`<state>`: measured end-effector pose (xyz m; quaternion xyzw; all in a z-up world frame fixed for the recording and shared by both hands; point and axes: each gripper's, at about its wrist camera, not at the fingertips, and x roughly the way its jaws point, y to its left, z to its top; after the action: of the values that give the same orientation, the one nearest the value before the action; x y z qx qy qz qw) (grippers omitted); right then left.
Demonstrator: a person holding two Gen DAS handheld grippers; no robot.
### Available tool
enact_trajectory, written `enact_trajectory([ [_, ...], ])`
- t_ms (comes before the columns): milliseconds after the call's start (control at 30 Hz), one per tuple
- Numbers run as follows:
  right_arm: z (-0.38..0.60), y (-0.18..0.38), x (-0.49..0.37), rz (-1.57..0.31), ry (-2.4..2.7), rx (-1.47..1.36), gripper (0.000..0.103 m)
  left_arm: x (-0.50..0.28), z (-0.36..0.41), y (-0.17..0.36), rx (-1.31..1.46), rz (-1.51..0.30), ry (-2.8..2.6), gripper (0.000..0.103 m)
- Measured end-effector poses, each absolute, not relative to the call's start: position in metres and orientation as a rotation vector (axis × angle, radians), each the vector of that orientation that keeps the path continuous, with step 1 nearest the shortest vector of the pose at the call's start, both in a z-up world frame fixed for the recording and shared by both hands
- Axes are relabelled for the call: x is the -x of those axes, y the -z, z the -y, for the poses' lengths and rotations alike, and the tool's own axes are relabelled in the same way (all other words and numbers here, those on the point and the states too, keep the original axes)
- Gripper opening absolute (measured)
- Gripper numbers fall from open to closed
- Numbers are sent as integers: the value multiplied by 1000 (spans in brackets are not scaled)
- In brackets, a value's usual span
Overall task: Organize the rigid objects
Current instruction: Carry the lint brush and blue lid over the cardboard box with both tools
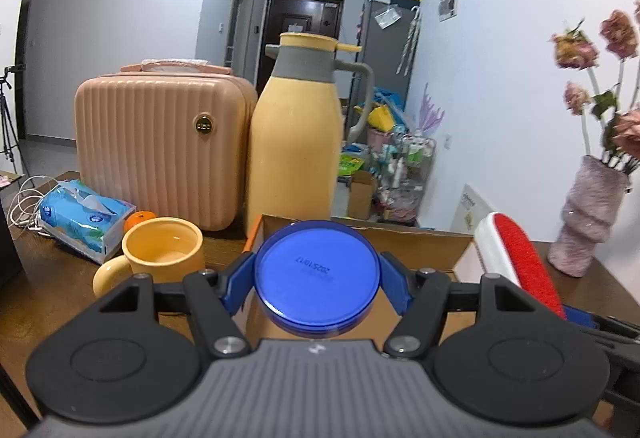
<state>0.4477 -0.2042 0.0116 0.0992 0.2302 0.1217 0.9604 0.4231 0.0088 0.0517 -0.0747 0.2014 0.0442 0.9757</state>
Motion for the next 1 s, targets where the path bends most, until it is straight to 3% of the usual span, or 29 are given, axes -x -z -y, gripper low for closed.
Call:
enact_trajectory([
  [1000,197,33,-557,-646,-193,-147,56,-537,-20,-1,29,-603,-170,68],
])
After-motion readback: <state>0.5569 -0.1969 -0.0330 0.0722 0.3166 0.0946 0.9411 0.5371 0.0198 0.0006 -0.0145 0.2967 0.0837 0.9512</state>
